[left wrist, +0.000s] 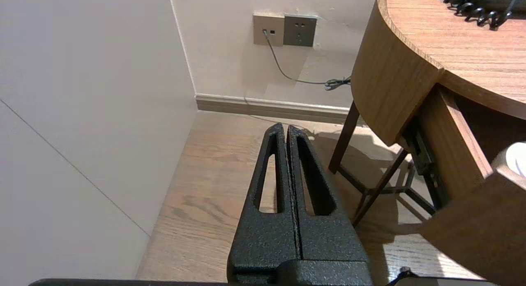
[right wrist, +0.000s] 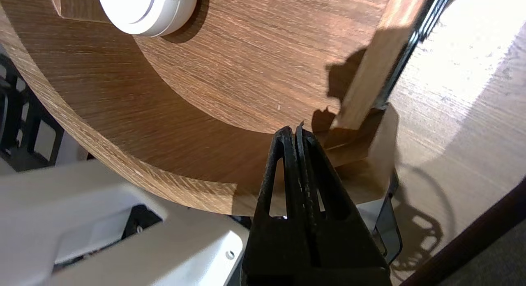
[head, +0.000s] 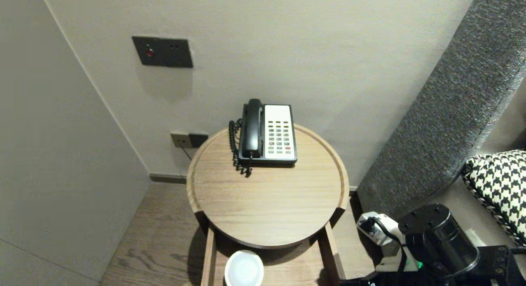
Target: Open the nightstand drawer
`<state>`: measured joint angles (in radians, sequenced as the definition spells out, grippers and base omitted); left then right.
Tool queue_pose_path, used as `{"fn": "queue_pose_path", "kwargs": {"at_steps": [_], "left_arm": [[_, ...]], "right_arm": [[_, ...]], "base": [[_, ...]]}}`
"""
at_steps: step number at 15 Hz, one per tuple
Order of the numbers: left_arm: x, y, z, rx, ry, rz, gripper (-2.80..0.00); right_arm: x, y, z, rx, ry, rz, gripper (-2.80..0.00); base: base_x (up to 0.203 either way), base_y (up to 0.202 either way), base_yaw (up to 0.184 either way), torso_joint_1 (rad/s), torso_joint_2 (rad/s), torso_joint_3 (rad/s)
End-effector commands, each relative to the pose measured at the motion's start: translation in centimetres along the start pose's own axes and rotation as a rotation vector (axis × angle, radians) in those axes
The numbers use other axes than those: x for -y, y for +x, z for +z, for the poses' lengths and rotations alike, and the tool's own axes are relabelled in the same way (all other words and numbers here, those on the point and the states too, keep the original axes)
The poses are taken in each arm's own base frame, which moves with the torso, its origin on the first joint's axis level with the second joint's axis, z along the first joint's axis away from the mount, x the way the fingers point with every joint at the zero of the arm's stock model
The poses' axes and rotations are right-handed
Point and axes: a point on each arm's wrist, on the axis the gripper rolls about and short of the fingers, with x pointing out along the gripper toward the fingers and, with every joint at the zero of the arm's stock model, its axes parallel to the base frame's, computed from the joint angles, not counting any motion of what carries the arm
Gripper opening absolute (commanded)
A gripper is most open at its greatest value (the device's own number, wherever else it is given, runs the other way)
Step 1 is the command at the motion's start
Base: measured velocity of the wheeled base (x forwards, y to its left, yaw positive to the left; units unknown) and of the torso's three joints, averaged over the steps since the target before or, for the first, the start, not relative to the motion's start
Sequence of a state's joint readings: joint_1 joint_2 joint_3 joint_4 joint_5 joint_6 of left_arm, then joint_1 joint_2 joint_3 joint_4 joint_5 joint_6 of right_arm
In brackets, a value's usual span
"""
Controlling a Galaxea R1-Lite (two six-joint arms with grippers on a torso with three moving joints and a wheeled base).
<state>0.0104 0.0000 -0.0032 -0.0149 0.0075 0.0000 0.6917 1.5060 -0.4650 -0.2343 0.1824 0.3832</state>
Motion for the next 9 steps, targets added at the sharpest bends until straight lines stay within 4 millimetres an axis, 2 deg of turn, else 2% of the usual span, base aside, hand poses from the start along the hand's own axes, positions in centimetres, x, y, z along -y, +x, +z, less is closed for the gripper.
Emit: {"fn": "queue_pose_path", "kwargs": {"at_steps": [1, 9], "left_arm": [[0.0, 0.0, 0.0, 0.002, 0.0, 0.0, -2.8], [0.0, 0.0, 0.0, 0.002, 0.0, 0.0, -2.8]], "right_arm": [[0.0, -0.4, -0.5, 0.002, -0.002, 0.008, -2.8], [-0.5, -1.3, -2.0, -0.02, -0.035, 0.054, -2.8]], "base": [[0.0, 0.0, 0.0, 0.0, 0.0, 0.0], [0.0, 0.0, 0.0, 0.0, 0.0, 0.0]]}}
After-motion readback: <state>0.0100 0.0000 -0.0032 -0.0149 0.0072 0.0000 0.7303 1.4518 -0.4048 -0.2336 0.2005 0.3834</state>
